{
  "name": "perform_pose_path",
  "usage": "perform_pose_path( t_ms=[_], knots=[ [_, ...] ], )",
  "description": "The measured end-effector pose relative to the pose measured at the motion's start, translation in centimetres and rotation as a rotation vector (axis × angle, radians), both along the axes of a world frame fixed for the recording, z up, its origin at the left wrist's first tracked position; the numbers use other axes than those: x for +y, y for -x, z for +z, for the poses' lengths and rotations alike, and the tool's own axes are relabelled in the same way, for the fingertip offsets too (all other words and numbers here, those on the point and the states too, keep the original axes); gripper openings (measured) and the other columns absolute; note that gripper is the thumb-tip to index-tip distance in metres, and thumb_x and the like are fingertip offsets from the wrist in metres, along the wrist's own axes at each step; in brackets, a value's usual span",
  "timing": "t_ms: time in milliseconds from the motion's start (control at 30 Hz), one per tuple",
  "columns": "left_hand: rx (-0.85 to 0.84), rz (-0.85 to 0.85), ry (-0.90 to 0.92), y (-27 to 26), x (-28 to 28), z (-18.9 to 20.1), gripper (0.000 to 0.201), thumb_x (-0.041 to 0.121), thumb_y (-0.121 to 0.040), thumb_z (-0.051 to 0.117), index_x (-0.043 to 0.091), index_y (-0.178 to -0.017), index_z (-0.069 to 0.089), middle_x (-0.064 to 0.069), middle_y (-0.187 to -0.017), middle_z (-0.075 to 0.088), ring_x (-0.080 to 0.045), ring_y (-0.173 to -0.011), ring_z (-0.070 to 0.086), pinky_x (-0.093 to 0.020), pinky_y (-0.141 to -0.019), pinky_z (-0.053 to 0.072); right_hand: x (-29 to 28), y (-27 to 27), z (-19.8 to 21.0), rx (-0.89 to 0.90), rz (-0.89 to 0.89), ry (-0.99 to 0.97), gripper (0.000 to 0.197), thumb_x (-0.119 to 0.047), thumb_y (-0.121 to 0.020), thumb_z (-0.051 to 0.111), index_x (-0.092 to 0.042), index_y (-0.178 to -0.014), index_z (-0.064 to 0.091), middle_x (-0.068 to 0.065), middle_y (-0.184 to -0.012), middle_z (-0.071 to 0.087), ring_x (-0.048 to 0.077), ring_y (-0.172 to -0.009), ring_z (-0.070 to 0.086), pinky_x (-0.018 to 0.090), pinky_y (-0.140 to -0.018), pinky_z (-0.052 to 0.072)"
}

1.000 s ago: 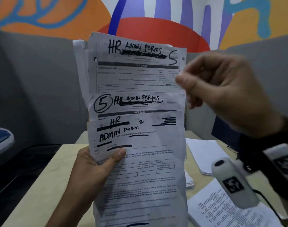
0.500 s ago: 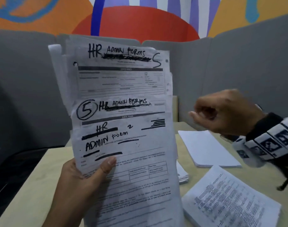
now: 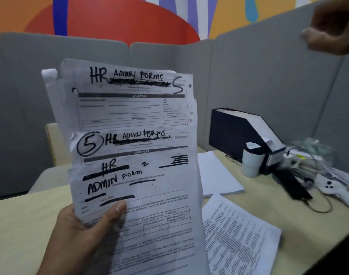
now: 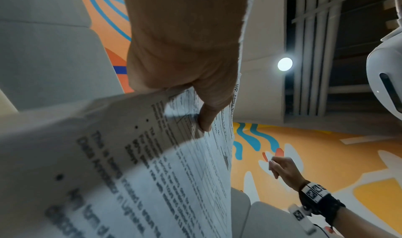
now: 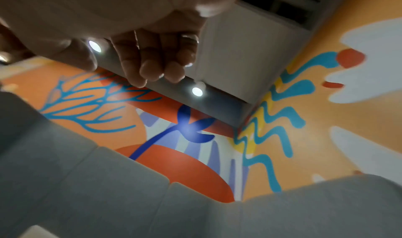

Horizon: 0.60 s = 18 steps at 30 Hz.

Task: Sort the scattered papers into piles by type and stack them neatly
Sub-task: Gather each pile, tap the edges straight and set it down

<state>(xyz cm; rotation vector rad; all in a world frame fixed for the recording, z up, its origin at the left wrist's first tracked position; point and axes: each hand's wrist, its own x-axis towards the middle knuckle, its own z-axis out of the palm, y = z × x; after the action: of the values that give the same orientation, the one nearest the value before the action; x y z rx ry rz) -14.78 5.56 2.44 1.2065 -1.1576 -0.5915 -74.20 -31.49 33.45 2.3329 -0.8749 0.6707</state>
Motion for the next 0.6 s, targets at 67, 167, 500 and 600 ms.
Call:
perform_pose_path(
  t_ms=[67, 167, 500, 600],
  knots=[
    [-0.022, -0.002, 0.019, 0.9, -0.9, -0.1, 0.021, 0.018, -0.069, 0.08, 0.012, -0.088, 0.081, 0.004, -0.085, 0.082, -0.003, -0.075, 0.076, -0.01, -0.06, 0.056, 13.8, -14.4, -2.8, -0.032, -0.228, 0.0, 0.033, -0.044, -0.095, 0.066, -0.021, -0.072, 0.059, 0.008, -0.057, 0.05, 0.031, -0.052, 0.048, 0.04, -0.054, 0.044],
    [0.024, -0.051, 0.048, 2.5, -1.7, 0.5, 0.02, 0.013, -0.075, 0.079, 0.014, -0.095, 0.081, 0.001, -0.092, 0.082, -0.011, -0.084, 0.079, -0.016, -0.066, 0.06, 19.6, -24.3, -6.3, -0.149, 0.177, 0.039, 0.047, -0.046, -0.101, 0.057, -0.008, -0.074, 0.064, 0.007, -0.058, 0.057, 0.032, -0.053, 0.054, 0.034, -0.056, 0.039],
    [0.12, 0.116, 0.164, 0.3, -4.2, 3.1, 0.028, 0.02, -0.082, 0.08, 0.016, -0.11, 0.077, 0.0, -0.105, 0.081, -0.02, -0.096, 0.079, -0.036, -0.079, 0.065, 16.3, -39.5, -16.3, -0.62, 0.678, -1.174, 0.042, 0.0, -0.086, 0.08, 0.001, -0.127, 0.068, 0.012, -0.123, 0.076, 0.024, -0.112, 0.074, 0.033, -0.095, 0.06],
    [0.145, 0.175, 0.157, -1.7, -3.4, 2.9, 0.028, 0.021, -0.084, 0.08, 0.014, -0.111, 0.077, -0.002, -0.106, 0.081, -0.024, -0.096, 0.079, -0.041, -0.083, 0.063, 16.7, -42.9, -18.0, -0.734, 0.792, -1.198, 0.038, 0.003, -0.087, 0.078, 0.011, -0.122, 0.067, 0.026, -0.121, 0.073, 0.04, -0.112, 0.072, 0.047, -0.098, 0.06]
  ],
)
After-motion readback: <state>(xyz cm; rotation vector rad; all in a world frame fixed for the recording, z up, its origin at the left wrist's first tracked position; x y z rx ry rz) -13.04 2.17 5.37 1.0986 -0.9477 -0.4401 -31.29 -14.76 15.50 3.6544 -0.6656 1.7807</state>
